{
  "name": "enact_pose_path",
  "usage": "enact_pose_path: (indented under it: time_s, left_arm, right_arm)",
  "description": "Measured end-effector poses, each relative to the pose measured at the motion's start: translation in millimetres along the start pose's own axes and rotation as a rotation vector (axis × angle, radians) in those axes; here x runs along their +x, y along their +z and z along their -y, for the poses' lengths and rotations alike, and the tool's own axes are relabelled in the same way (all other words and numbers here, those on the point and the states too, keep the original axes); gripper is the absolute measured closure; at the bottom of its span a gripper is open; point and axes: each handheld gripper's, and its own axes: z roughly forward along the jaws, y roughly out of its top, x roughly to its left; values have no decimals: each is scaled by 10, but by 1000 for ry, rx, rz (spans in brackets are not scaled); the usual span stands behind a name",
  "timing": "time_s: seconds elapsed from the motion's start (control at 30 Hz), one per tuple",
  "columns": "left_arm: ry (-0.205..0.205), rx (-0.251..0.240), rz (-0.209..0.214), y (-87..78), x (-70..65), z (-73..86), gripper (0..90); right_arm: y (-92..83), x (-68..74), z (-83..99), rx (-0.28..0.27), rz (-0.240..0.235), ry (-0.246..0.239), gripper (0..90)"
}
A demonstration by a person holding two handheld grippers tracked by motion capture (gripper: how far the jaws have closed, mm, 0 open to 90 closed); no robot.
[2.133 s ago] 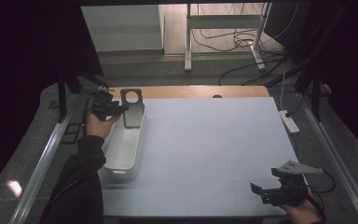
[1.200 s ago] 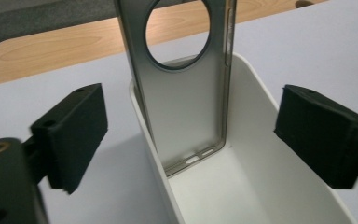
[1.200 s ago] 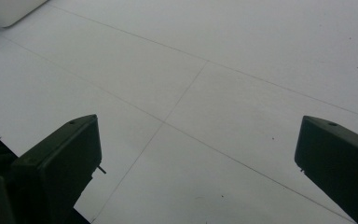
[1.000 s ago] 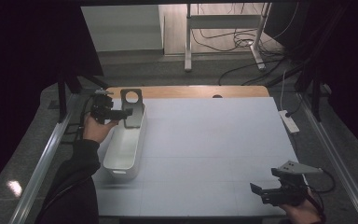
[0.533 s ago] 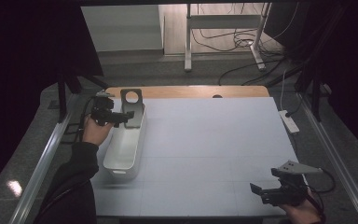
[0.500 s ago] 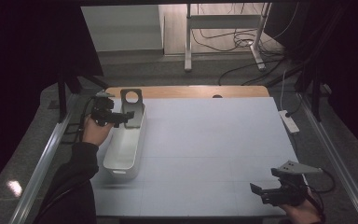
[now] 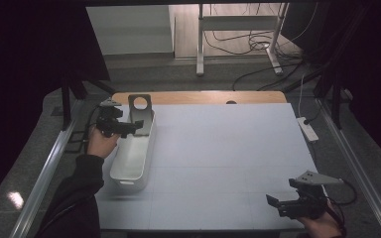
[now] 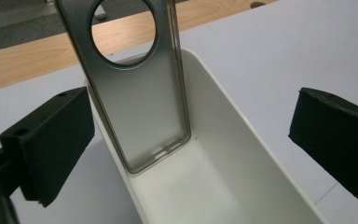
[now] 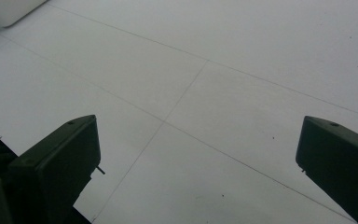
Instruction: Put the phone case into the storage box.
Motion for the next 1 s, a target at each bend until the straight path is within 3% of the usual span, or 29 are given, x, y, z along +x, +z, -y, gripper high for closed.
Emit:
enact_pose_path:
  time_s: [0.17,0.47,1.0]
  left_arm:
    - [31,16,5,-5,-21,11,9]
    - [22,-28,31,-46,-5,50,9]
    - [20,-29,29,-178,-90,117,0]
  right_arm:
    - [0,2,-1,1,-1,-1,0]
    - [1,0,0,1,0,0,0]
    - [1,1,0,2,0,0,0]
